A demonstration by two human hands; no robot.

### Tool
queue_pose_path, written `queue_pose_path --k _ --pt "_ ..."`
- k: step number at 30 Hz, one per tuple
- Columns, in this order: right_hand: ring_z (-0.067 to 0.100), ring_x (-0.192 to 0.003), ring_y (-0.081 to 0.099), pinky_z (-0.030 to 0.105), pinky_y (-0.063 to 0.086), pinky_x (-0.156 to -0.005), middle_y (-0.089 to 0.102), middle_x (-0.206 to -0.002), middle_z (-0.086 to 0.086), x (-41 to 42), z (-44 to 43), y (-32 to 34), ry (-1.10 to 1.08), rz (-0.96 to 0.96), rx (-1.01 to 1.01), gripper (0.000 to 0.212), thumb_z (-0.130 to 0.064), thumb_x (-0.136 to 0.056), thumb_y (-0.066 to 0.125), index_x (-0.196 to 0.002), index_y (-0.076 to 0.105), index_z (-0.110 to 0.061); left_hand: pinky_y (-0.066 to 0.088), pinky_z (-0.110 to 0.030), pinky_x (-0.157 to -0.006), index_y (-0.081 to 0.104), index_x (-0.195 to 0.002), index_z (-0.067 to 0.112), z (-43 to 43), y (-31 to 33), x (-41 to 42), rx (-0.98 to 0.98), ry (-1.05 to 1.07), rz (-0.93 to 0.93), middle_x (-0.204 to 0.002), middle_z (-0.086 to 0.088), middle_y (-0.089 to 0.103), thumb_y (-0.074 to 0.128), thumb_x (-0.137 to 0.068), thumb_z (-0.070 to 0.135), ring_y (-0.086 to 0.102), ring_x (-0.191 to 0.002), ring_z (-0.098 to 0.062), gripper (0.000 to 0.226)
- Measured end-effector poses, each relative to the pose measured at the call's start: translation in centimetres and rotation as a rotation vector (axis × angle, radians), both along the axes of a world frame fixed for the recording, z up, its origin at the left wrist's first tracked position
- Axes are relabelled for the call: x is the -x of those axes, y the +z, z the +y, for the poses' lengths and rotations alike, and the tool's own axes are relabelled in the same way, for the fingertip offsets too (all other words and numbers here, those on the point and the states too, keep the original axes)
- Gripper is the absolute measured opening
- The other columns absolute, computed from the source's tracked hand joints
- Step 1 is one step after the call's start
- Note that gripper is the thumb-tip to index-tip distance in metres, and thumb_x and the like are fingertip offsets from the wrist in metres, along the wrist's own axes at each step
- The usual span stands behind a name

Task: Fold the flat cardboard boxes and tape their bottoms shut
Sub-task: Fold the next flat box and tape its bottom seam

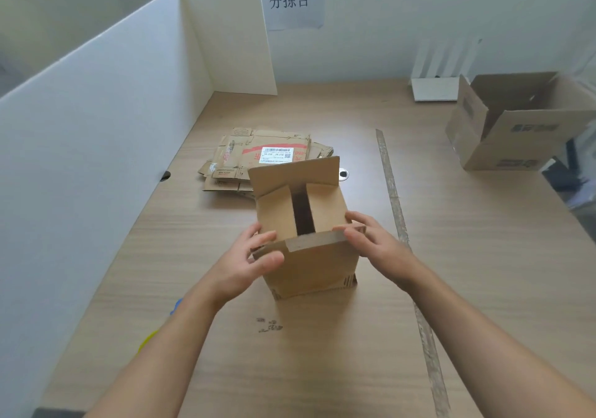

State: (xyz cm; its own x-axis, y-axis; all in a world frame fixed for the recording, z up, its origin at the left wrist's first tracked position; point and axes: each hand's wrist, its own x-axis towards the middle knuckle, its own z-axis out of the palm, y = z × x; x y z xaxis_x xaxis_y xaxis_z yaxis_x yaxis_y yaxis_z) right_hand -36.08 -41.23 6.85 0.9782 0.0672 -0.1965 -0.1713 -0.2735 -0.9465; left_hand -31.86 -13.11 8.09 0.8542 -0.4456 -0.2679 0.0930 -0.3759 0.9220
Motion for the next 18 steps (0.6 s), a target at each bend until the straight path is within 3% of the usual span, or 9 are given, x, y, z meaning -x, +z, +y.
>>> queue_pose_path --k 1,4,6,8,11,14,18 --pt "-0.010 -0.125 0.044 0.028 0.041 -0.105 0.041 -0.142 -0.025 0.3 -0.2 -0.4 -0.023 -0.025 0.031 0.030 -0.060 -0.091 0.054 -0.104 0.070 -0.037 0.043 -0.008 -0.088 0.050 -0.135 0.034 0.4 -0.3 -0.2 -0.037 -0.007 -0.010 -0.144 0.028 0.037 0.074 -0.073 0.060 0.049 -0.117 0.016 0.071" --pt "-0.011 -0.107 0.055 0.019 0.047 -0.094 0.053 -0.126 -0.023 0.8 -0.5 -1.3 -0.140 -0.123 0.079 0.009 -0.036 -0.096 0.062 -0.098 0.070 -0.038 0.045 -0.005 -0.080 0.067 -0.117 0.030 0.4 -1.3 -0.5 -0.121 0.096 -0.178 -0.132 0.023 0.048 0.074 -0.085 0.039 0.055 -0.111 0.011 0.034" --pt "-0.002 -0.100 0.061 0.011 0.049 -0.077 0.054 -0.119 -0.023 1.0 -0.1 -1.6 -0.223 -0.136 0.076 0.023 -0.037 -0.093 0.066 -0.115 0.064 -0.045 0.051 -0.019 -0.088 0.068 -0.118 0.022 -0.4 -2.0 -0.6 -0.144 0.208 -0.250 -0.126 0.016 0.054 0.073 -0.088 0.032 0.059 -0.108 0.001 0.033" --pt "0.002 -0.093 0.061 0.008 0.047 -0.067 0.050 -0.118 -0.021 0.8 0.3 -2.2 -0.300 -0.118 0.119 0.048 -0.040 -0.091 0.068 -0.134 0.049 -0.049 0.054 -0.035 -0.091 0.061 -0.129 0.020 -1.3 -2.8 -0.7 -0.166 0.301 -0.262 -0.123 0.009 0.055 0.074 -0.087 0.029 0.061 -0.105 -0.005 0.045" --pt "0.006 -0.097 0.057 0.021 0.047 -0.083 0.047 -0.126 -0.011 -0.1 0.9 -3.6 -0.348 -0.025 0.113 0.062 -0.044 -0.093 0.063 -0.147 0.035 -0.047 0.055 -0.042 -0.088 0.042 -0.146 0.027 -2.6 -3.7 -0.9 -0.232 0.351 -0.245 -0.126 0.004 0.053 0.071 -0.088 0.033 0.061 -0.101 -0.011 0.065" --pt "0.013 -0.115 0.057 0.042 0.048 -0.101 0.053 -0.135 -0.008 -1.5 1.1 -4.2 -0.374 0.095 -0.019 0.057 -0.050 -0.095 0.057 -0.148 0.035 -0.047 0.051 -0.043 -0.096 0.037 -0.150 0.030 -3.5 -4.4 -1.3 -0.211 0.337 -0.265 -0.131 0.003 0.054 0.060 -0.096 0.035 0.061 -0.107 -0.015 0.059" --pt "0.018 -0.125 0.054 0.050 0.047 -0.104 0.052 -0.144 -0.009 -2.9 0.9 -4.3 -0.380 0.164 -0.092 0.056 -0.050 -0.096 0.055 -0.148 0.034 -0.049 0.043 -0.043 -0.107 0.030 -0.154 0.028 -4.3 -4.6 -2.8 -0.245 0.306 -0.246 -0.145 0.000 0.050 0.052 -0.100 0.038 0.054 -0.124 -0.019 0.059"
